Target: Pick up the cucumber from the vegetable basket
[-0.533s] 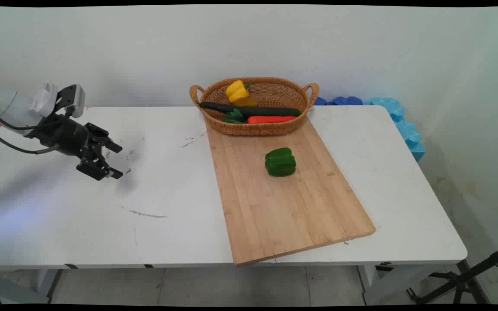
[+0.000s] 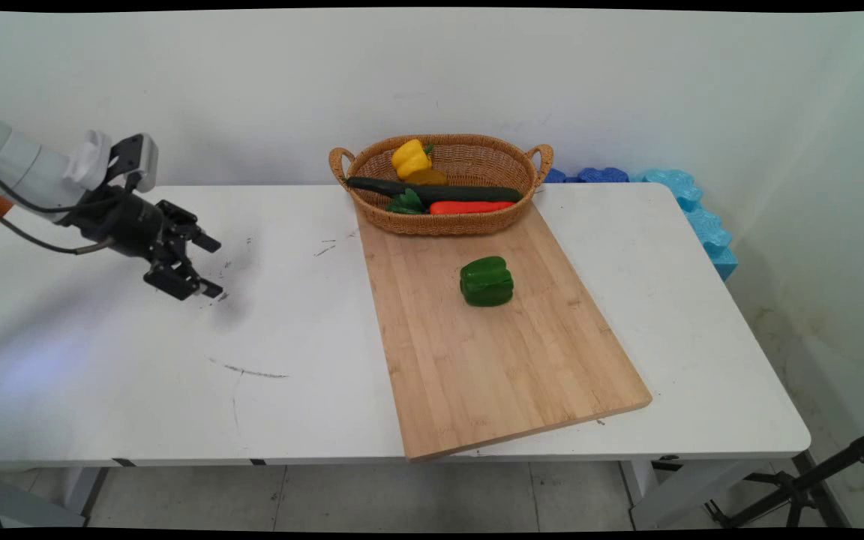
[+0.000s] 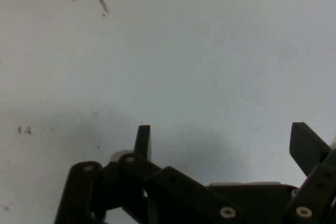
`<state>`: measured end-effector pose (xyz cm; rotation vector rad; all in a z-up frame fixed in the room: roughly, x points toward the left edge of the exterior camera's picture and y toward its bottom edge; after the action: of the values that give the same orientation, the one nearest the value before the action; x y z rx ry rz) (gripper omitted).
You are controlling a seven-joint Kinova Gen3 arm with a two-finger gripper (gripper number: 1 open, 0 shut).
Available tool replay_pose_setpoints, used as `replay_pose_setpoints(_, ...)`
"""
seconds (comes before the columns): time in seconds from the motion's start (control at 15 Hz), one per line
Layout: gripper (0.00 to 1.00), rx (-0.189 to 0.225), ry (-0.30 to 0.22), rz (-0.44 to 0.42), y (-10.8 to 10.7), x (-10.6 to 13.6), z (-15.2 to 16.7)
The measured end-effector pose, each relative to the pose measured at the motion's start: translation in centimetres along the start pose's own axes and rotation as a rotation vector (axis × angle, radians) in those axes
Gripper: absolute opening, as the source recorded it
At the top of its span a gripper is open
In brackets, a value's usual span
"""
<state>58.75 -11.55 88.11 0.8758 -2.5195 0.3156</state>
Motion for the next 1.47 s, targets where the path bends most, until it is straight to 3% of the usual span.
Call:
replay_pose_setpoints(0.67, 1.00, 0.070, 0.031, 0.022, -1.9, 7.6, 2.3)
replay_pose_setpoints(1.47, 1.00, 0.171, 0.115, -0.018, -5.8, 20.8, 10.4)
